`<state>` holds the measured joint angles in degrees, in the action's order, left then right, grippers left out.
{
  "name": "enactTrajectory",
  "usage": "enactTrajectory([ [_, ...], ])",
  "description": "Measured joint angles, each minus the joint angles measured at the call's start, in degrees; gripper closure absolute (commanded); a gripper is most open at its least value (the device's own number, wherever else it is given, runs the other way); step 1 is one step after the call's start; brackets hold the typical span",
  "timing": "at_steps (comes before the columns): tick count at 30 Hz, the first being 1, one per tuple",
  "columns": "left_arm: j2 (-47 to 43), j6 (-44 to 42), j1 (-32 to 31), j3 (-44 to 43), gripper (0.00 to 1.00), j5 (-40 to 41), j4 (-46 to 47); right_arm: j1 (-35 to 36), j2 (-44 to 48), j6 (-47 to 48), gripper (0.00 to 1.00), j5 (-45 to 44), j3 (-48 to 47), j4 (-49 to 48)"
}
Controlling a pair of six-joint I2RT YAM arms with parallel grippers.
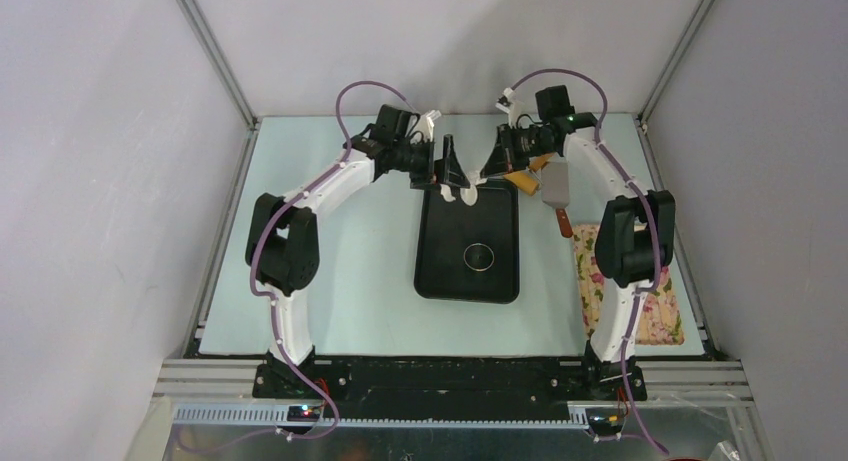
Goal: Roll out the dumpling wrappers from the dough
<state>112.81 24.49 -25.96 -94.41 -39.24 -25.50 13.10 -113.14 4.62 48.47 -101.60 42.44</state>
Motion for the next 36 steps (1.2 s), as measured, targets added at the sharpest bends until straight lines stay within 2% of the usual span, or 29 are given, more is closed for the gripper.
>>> enactTrajectory([
  [7, -0.35, 0.63, 0.94, 0.94, 0.0, -0.24, 0.61, 0.33, 0.0, 1.29, 1.0, -3.43, 1.29, 1.9],
  [14, -0.44, 1.05, 1.53, 1.14, 0.0, -1.07, 1.03, 1.11, 0.48, 4.7, 1.0, 3.1, 2.95, 7.76],
  [22, -0.76, 1.95, 2.25, 2.01, 0.0, -2.1, 1.75, 1.36, 7.15, 12.04, 1.0, 2.21, 9.99, 13.92],
  [29, -0.76, 2.54, 2.47, 2.51, 0.0, -2.82, 2.51, 3.67, 8.22, 14.56, 1.0, -3.45, 16.74, 13.97],
  [36, -0.9, 2.54, 2.47, 2.8, 0.0, -2.99, 2.93, 6.08, 7.23, 14.51, 1.0, -3.58, 17.49, 12.79],
])
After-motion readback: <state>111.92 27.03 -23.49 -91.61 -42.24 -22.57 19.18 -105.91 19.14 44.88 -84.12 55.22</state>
